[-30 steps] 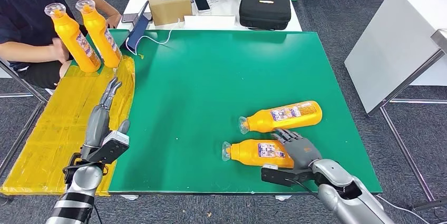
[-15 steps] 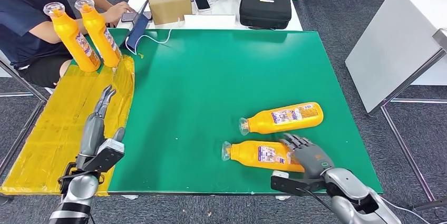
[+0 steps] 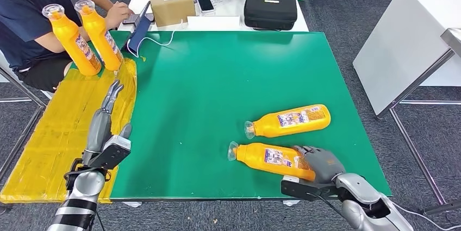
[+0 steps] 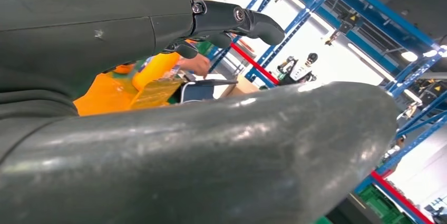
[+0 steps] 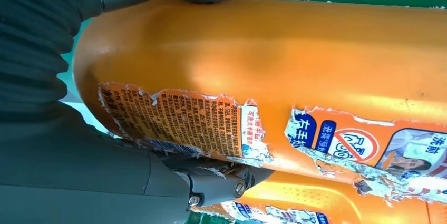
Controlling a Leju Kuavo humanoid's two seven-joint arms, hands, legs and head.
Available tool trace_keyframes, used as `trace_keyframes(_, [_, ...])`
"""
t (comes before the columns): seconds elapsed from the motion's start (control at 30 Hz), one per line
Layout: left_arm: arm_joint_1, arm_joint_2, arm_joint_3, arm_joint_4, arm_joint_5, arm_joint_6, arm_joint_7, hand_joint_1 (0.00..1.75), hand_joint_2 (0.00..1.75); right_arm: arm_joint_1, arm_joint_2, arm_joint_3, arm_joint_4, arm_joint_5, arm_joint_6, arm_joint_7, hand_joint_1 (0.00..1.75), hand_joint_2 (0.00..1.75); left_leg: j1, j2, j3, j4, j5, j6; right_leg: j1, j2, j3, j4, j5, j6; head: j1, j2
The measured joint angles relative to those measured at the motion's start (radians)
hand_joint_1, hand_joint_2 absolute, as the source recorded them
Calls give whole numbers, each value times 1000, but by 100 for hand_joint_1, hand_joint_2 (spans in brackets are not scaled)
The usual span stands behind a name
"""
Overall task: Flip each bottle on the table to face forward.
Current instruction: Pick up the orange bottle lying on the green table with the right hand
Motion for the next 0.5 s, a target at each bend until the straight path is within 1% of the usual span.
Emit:
trace_keyframes(0.2, [-23, -2, -19, 26, 16, 0, -1, 0, 0, -24, 25, 16, 56, 4, -13, 15, 175, 175, 1, 4, 8, 0, -5, -1, 1, 4, 0, 0, -3, 0, 0, 0])
trace_keyframes(0.3, [-39, -3, -31, 43, 31, -3, 0, 0, 0, -38, 50, 24, 96, 17, -37, 27, 175, 175, 3, 10, 12, -1, -7, -2, 3, 9, 4, -1, -5, -2, 0, 0])
trace_keyframes(0.37, [-50, -6, -38, 53, 62, -26, 6, 0, 0, -47, 70, 27, 122, 18, -71, 20, 175, 175, 4, 14, 14, -1, -8, -2, 4, 11, 7, -1, -8, -4, 0, 0])
trace_keyframes(0.4, [-52, -8, -39, 56, 99, -56, 14, 0, 0, -50, 83, 28, 131, 11, -105, 2, 175, 175, 5, 16, 14, -1, -8, -2, 5, 12, 10, -1, -9, -5, 0, 0])
trace_keyframes(0.43, [-51, -11, -37, 57, 168, -115, 27, 0, 0, -47, 102, 23, 136, -5, -154, -30, 175, 175, 5, 17, 14, -2, -8, -2, 5, 12, 13, -1, -8, -5, 1, 0])
trace_keyframes(0.5, [-30, -22, -13, 43, 394, -299, 73, 0, 0, -29, 155, 1, 122, -82, -252, -122, 175, 175, 5, 17, 11, -1, -4, -3, 5, 12, 15, -1, -4, -4, 1, 0])
